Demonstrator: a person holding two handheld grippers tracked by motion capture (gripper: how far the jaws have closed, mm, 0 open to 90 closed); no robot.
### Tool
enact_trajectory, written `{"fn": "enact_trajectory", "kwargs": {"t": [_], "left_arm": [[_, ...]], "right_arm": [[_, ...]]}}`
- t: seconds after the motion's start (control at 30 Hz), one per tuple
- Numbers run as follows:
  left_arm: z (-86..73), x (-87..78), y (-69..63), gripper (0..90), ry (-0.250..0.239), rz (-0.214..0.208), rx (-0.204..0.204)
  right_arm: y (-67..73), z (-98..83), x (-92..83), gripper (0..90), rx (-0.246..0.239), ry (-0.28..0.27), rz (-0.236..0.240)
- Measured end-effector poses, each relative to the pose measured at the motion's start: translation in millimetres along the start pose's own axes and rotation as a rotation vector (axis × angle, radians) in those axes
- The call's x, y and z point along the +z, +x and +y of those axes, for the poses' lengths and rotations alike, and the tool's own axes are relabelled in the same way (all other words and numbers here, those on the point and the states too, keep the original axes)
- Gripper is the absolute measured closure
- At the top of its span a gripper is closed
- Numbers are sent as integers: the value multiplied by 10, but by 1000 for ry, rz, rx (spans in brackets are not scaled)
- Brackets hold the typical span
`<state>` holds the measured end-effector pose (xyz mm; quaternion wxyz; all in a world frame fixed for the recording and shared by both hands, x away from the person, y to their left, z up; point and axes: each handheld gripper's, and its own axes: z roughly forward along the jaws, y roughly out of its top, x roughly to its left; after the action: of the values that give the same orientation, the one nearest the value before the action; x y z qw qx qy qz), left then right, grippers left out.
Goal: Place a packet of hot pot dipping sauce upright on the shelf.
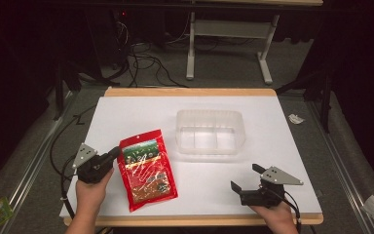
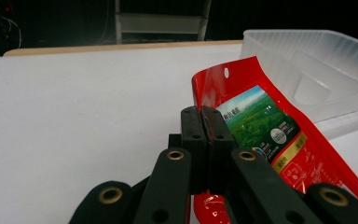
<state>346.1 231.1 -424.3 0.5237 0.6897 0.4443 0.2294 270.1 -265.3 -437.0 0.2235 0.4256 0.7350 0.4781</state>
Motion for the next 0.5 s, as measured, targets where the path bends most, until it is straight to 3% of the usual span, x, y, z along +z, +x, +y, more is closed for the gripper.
{"fn": "enact_trajectory", "kwargs": {"t": [0.33, 0.5], "left_arm": [[137, -146, -187, 896, -88, -26, 53], [165, -179, -215, 895, -101, -37, 69]], "right_arm": [[229, 159, 205, 0, -24, 6, 70], [311, 224, 303, 0, -27, 11, 96]]}}
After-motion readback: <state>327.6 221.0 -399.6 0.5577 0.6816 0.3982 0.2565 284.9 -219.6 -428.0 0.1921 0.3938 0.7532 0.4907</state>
